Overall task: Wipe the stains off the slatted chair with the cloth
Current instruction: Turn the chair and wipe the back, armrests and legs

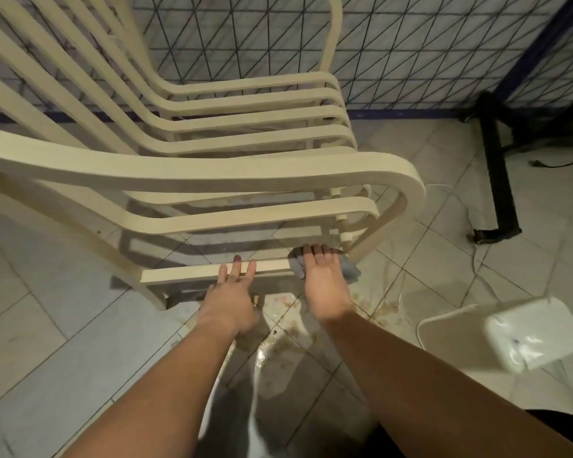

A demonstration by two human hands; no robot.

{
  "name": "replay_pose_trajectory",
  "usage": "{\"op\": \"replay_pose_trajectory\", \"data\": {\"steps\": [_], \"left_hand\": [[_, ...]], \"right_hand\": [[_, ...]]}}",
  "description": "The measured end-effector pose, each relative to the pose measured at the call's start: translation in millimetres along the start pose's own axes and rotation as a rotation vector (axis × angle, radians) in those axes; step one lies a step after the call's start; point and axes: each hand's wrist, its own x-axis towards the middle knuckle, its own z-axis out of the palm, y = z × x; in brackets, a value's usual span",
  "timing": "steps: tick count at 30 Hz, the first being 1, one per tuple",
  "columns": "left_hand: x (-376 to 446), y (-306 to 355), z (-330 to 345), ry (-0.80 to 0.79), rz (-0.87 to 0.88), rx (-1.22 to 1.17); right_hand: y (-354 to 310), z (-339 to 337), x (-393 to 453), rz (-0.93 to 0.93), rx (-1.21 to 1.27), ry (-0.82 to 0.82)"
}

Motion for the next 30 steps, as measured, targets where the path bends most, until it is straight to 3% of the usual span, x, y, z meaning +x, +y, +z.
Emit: {"op": "replay_pose_trajectory", "data": {"steps": [4, 9, 16, 19, 26, 30], "left_hand": [[-0.7, -0.7, -1.2, -0.012, -0.005, -0.036], [-0.7, -3.6, -1.5, -0.019, 0.003, -0.06], [-0.9, -8.0, -4.7, -0.05, 0.012, -0.078], [-0.6, -9.9, -3.3, -0.052, 0.017, -0.087], [-0.8, -10.8, -4.3, -0.058, 0.027, -0.085], [-1.8, -11.0, -1.2, -0.035, 0.029, -0.07]], "right_hand": [[8.6, -7.0, 0.6, -0.049, 0.053, 0.11], [-9.8, -37.5, 14.8, -0.245, -0.203, 0.067], [-7.1, -44.1, 44.1, 0.123, -0.716, -0.2], [-13.8, -33.2, 34.1, 0.123, -0.631, -0.344], [-28.6, -49.3, 44.0, 0.149, -0.67, -0.271], [-16.5, -29.0, 13.7, 0.164, -0.713, -0.342]]}}
